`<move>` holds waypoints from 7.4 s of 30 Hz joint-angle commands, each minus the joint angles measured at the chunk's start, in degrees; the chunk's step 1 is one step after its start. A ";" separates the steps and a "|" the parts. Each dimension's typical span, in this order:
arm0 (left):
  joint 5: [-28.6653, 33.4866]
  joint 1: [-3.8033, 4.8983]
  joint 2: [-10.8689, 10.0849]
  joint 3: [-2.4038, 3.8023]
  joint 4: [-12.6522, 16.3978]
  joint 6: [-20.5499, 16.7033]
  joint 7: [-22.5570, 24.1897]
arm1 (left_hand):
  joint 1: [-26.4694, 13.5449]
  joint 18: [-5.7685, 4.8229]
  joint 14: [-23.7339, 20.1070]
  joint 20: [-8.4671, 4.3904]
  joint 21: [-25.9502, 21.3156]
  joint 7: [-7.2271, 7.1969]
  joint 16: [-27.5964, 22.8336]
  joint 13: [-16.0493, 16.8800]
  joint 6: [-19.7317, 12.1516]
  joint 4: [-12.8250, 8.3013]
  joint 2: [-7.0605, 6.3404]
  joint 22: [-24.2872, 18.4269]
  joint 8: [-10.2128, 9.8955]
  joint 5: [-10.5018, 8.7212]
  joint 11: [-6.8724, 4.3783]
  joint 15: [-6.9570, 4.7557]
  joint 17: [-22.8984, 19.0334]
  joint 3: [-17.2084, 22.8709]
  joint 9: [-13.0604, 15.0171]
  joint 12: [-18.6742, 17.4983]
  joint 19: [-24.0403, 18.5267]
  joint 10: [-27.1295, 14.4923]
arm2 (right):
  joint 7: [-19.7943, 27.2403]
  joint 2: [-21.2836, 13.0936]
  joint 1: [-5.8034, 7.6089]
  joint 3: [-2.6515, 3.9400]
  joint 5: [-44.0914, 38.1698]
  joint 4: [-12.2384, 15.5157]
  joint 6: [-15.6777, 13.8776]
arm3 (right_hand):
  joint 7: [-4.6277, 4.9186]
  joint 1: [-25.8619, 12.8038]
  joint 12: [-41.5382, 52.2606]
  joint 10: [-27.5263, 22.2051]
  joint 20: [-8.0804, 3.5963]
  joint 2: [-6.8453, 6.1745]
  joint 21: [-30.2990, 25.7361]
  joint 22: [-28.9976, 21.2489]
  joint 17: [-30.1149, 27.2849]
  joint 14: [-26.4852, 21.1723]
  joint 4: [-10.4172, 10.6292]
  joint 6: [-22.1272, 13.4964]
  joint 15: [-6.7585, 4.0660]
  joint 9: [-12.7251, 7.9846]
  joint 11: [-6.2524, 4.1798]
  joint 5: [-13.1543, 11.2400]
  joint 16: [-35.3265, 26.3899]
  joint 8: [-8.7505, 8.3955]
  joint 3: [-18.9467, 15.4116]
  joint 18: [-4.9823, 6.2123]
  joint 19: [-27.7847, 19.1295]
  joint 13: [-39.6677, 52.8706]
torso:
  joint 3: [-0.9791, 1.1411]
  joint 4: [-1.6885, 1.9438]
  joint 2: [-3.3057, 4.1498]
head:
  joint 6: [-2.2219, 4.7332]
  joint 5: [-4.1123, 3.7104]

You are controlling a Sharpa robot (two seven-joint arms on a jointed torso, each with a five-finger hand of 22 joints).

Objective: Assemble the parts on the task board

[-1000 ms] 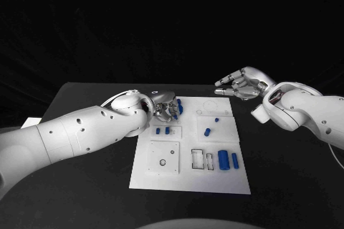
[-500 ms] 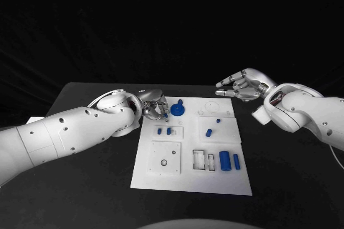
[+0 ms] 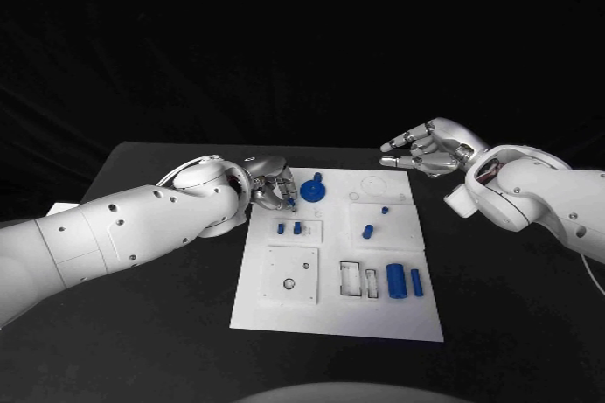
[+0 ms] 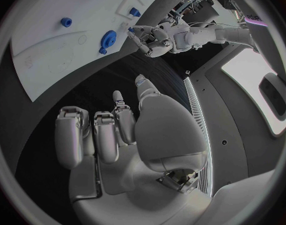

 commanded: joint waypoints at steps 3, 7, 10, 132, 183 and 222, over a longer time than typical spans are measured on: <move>0.22 -0.02 0.26 -0.06 -0.02 2.24 -0.40 | -0.78 -1.06 2.79 -0.10 0.23 -0.02 0.19 -0.02 0.24 -0.13 -0.08 0.05 -0.36 -0.33 0.01 -0.01 -0.03 -0.03 -0.08 -0.24 1.75 0.37 | 0.52 0.08 -0.04 0.00 -0.25 0.03 0.86 | -0.11 0.13 0.01 -0.25 0.14 0.51 -0.22 -0.01 10.26 4.74 -0.04 -0.39 0.18 0.07 -0.05 0.24 -0.22 0.11 -0.23 0.36 -0.23 5.83 | 0.02 0.02 -0.01 | -0.11 -0.03; 0.10 -0.05 0.52 -0.22 -0.16 3.00 -0.45 | -0.85 -1.06 2.77 -0.10 0.26 -0.03 0.17 -0.01 0.26 -0.16 -0.12 0.07 -0.37 -0.35 0.00 -0.01 -0.09 -0.06 -0.08 -0.26 1.75 0.41 | 0.52 0.10 -0.04 0.00 -0.25 0.03 0.88 | -0.11 0.13 0.01 -0.25 0.14 0.51 -0.22 -0.01 10.26 4.74 -0.04 -0.39 0.18 0.07 -0.05 0.24 -0.22 0.11 -0.23 0.36 -0.23 5.83 | 0.00 0.03 -0.04 | -0.17 -0.03; -0.01 -0.10 0.73 -0.32 -0.30 3.41 -0.49 | -0.86 -1.06 2.77 -0.10 0.27 -0.04 0.17 0.00 0.27 -0.17 -0.12 0.09 -0.37 -0.35 -0.01 -0.01 -0.09 -0.07 -0.09 -0.26 1.75 0.42 | 0.54 0.13 -0.04 0.00 -0.25 0.02 0.89 | -0.11 0.13 0.01 -0.25 0.14 0.51 -0.22 -0.01 10.26 4.74 -0.04 -0.39 0.18 0.07 -0.05 0.24 -0.22 0.11 -0.23 0.36 -0.23 5.83 | -0.01 -0.03 -0.03 | -0.15 -0.05; 88.95 -1.13 -15.79 -0.49 15.05 -7.44 33.34 | -4.46 3.10 -5.38 1.22 -25.71 1.62 -9.89 1.92 -3.39 -1.78 2.51 -19.11 1.05 0.53 1.02 1.08 -20.70 -3.84 -3.34 4.34 -7.56 -1.99 | -15.82 1.70 -5.21 -0.14 -55.63 5.15 9.47 | -0.86 7.21 -71.69 -16.75 0.61 -4.10 -6.70 -9.65 1.27 3.22 -5.18 6.33 0.49 -0.08 0.80 -7.36 -6.74 -0.29 19.09 2.06 -2.74 -65.68 | -0.17 -0.01 -0.03 | 1.81 -3.65; 88.95 -1.13 -15.85 -0.49 15.08 -7.37 32.35 | -4.15 3.20 -5.94 1.36 -26.95 1.97 -10.19 2.20 -4.36 -2.46 2.76 -20.02 0.94 0.75 1.33 1.29 -21.52 -4.30 -3.54 5.30 -8.00 -3.44 | -18.25 1.55 -5.42 0.32 -58.10 8.00 4.62 | -1.52 8.05 -71.07 -10.15 -0.15 -0.80 -5.67 -7.97 2.68 3.59 -8.18 11.58 -0.27 1.11 -0.30 -11.66 -5.62 1.26 27.86 1.77 -1.93 -68.84 | -0.19 -0.10 -0.10 | 1.31 -3.97; 88.88 -1.14 -14.94 -0.50 15.29 -6.55 32.17 | -4.18 3.18 -6.06 1.44 -27.05 2.14 -10.22 2.27 -4.76 -2.59 2.81 -20.09 0.87 0.84 1.49 1.41 -21.71 -4.43 -3.59 5.57 -8.02 -4.01 | -15.46 10.02 -11.49 0.06 -56.45 17.89 5.53 | -1.36 7.84 -71.52 -9.94 -0.43 -1.27 -5.68 -8.05 2.74 3.60 -8.85 11.63 -0.28 1.18 -0.22 -11.58 -5.53 1.08 28.36 1.79 -1.93 -69.11 | -0.27 -0.05 0.01 | -0.74 2.44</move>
